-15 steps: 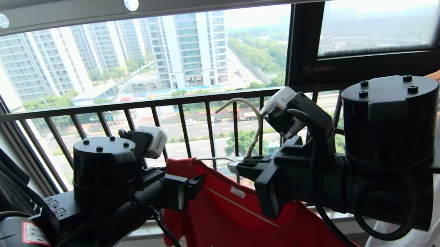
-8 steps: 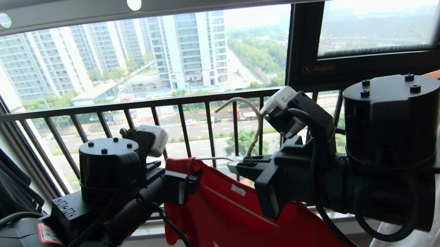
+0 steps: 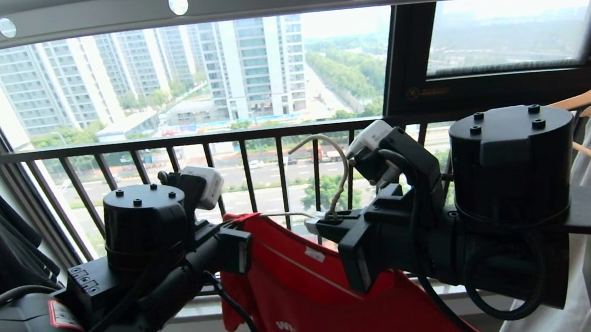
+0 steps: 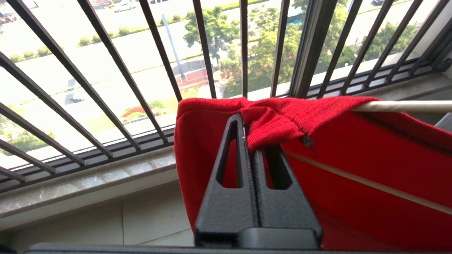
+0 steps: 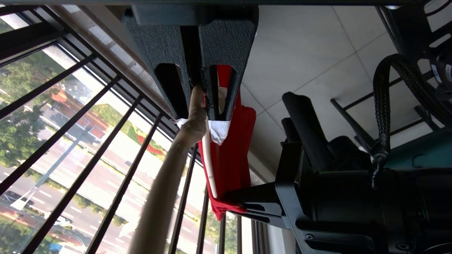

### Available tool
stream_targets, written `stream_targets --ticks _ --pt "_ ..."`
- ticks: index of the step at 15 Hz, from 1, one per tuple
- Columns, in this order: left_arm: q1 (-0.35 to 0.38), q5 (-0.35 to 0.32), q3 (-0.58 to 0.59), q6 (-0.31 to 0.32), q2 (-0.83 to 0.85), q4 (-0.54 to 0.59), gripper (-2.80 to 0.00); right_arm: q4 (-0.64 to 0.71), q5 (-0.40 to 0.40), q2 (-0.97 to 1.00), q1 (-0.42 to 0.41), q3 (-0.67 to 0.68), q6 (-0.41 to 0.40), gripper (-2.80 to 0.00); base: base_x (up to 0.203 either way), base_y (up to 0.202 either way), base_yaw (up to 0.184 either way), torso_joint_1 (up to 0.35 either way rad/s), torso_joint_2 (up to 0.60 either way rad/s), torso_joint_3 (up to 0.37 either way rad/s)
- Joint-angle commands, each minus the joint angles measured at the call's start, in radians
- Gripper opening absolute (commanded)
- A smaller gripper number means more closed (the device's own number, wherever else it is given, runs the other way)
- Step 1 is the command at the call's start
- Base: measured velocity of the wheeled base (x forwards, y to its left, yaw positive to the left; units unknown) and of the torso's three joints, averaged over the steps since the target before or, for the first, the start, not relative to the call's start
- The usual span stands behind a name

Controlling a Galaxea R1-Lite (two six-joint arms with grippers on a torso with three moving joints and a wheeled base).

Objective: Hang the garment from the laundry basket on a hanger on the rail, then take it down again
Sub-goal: Take the clothes off the clothes rack

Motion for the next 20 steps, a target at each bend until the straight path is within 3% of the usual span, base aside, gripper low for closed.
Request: stream_targets --ticks 1,4,8,11,13,15,18,20 --pt "0.039 -0.015 0.021 0.014 -0.008 0.001 -2.80 -0.002 -0.001 0.016 -0.010 0.001 -0.001 -2.80 0.000 0.000 0.000 0.000 0.00 0.000" --pt "0.163 -0.161 -0.002 -0.032 0.031 -0.025 -2.80 -0.001 -0.001 0.033 -0.012 0.008 -0.005 -2.80 0.000 0.000 0.000 0.000 0.00 0.000" --pt "0.272 -0.278 -0.025 -0.072 0.056 -0.039 -2.80 0.001 -0.001 0.032 -0.020 0.008 -0.006 -2.80 0.000 0.000 0.000 0.000 0.00 0.000" --pt "0.361 -0.311 -0.068 -0.093 0.142 -0.039 -2.80 0.001 0.001 0.032 -0.020 0.013 -0.006 -2.80 0.000 0.000 0.000 0.000 0.00 0.000" --pt "0.373 -0.313 -0.089 -0.121 0.191 -0.041 -2.80 0.001 0.002 0.028 -0.019 0.018 -0.007 -2.80 0.000 0.000 0.000 0.000 0.00 0.000" --pt "0.375 -0.334 -0.100 -0.204 0.216 -0.071 -2.80 0.001 0.002 0.027 -0.019 0.019 -0.010 -2.80 0.000 0.000 0.000 0.000 0.00 0.000" --pt "0.396 -0.479 -0.049 -0.233 0.219 -0.131 -2.80 -0.004 0.004 0.029 -0.019 0.011 -0.003 -2.80 0.000 0.000 0.000 0.000 0.00 0.000" --pt "0.395 -0.517 -0.029 -0.228 0.225 -0.135 -2.80 -0.007 0.007 0.027 -0.019 0.013 0.000 -2.80 0.000 0.000 0.000 0.000 0.00 0.000"
